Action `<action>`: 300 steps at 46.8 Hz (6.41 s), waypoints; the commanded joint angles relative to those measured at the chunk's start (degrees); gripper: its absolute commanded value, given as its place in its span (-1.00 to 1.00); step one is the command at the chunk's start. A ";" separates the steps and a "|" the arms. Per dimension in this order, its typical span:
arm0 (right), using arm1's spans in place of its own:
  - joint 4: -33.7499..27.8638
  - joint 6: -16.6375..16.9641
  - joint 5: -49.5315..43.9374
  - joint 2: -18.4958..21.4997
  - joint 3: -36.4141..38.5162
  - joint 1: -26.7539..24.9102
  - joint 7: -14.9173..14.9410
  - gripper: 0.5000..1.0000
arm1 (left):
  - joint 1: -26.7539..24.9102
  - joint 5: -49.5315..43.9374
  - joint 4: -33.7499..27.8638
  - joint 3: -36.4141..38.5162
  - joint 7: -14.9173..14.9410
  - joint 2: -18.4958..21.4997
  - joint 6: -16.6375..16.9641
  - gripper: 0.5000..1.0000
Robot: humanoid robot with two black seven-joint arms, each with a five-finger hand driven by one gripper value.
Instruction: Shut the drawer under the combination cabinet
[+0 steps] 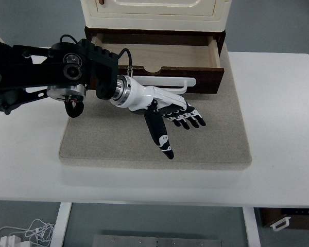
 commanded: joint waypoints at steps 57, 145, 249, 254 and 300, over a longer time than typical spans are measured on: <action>0.00 0.01 0.00 0.00 0.00 0.00 0.00 0.81 | -0.52 1.23 6.61 -3.23 14.07 -0.11 -0.55 1.00; 0.00 0.01 0.00 0.00 0.00 0.00 0.00 0.81 | 1.50 3.69 18.47 -6.57 12.49 -1.34 5.86 1.00; 0.00 0.01 0.00 0.00 0.00 0.00 0.00 0.81 | 6.16 -7.56 21.64 -59.56 -10.53 -2.92 4.18 1.00; 0.00 0.01 0.00 0.00 0.00 0.00 0.00 0.81 | 6.07 -7.74 24.44 -61.59 -12.82 -2.92 8.14 1.00; 0.00 0.01 0.00 0.00 0.00 0.00 0.00 0.81 | 6.25 -13.53 63.73 -70.38 -19.07 -1.78 17.47 1.00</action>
